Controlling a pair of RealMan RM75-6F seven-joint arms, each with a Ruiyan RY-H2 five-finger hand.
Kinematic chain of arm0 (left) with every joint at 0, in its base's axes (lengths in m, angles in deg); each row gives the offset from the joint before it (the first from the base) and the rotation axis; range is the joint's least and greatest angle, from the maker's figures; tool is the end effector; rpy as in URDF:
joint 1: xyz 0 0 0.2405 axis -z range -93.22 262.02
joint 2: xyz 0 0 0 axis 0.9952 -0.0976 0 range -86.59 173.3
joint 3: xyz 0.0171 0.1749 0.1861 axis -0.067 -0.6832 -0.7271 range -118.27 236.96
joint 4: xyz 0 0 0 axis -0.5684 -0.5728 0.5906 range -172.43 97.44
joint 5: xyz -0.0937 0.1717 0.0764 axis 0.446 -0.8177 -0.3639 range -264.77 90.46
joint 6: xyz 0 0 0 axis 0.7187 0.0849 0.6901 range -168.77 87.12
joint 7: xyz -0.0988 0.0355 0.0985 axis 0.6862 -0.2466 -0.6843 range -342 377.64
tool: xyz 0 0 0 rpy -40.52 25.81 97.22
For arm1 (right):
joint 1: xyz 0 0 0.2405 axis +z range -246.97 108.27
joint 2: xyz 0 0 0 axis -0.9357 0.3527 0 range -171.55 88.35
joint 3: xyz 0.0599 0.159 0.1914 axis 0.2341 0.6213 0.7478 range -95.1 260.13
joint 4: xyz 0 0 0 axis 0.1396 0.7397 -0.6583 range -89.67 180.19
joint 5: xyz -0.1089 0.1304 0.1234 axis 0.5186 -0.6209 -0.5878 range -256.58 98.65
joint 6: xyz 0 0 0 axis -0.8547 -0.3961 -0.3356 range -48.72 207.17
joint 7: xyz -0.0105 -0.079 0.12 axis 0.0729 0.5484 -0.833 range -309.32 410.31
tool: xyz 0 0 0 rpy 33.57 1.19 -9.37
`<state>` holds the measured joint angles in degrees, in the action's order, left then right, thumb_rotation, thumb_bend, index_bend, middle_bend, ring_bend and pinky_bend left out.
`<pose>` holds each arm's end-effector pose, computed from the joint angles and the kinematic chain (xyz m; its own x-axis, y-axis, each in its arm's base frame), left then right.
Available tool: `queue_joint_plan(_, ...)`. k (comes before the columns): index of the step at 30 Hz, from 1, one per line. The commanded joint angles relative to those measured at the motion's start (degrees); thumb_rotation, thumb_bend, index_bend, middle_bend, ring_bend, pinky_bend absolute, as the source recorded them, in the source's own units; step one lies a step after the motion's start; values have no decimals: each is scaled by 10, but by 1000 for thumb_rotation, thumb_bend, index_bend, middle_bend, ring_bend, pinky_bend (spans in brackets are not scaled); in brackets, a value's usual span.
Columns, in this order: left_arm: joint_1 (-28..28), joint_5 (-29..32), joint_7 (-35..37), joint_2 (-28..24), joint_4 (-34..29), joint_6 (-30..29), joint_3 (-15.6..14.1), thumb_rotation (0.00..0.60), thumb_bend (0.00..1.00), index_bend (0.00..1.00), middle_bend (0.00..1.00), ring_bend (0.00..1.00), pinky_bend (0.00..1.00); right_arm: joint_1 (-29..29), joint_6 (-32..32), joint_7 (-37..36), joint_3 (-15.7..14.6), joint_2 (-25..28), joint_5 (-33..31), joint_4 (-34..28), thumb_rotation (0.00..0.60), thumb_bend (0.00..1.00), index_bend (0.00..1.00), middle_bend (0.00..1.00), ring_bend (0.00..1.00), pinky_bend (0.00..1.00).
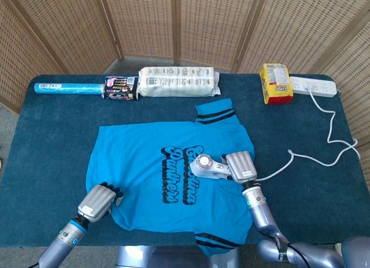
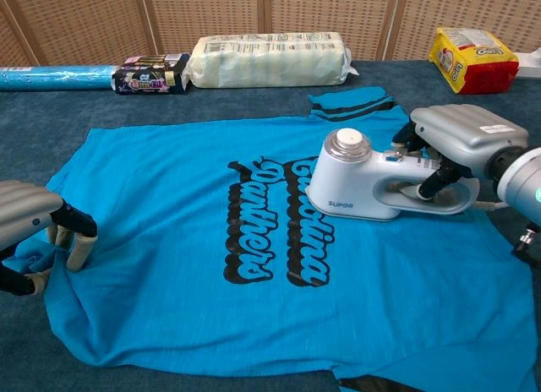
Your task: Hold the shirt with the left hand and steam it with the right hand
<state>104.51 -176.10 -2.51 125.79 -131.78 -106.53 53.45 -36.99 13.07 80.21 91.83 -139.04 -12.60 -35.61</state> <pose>-0.2211 0.1906 -0.0064 0.5244 0.3194 0.7893 0.8146 -0.4580 -0.3558 -0.1823 -0.3055 -0.0365 0.4873 -0.1584 0.8587 -0.8624 -0.2415 0.4449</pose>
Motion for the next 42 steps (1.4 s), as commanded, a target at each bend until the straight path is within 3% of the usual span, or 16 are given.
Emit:
queue_joint_plan(1, 0, 0, -1, 1, -1, 0, 0, 600, 427, 643, 606, 515, 434, -4, -2, -4, -2, 3, 0, 0, 600, 307, 718, 763, 841, 827)
queue_joint_plan(18, -2, 2, 4, 1, 3, -2, 0, 600, 427, 643, 606, 515, 434, 18, 13, 16, 5, -15, 8, 5, 600, 308, 718, 761, 841, 828)
queue_joint_plan(42, -4, -2, 12, 8, 10, -3, -1, 600, 427, 643, 606, 515, 434, 64, 39, 111, 13, -5, -12, -31, 600, 307, 718, 758, 838, 826)
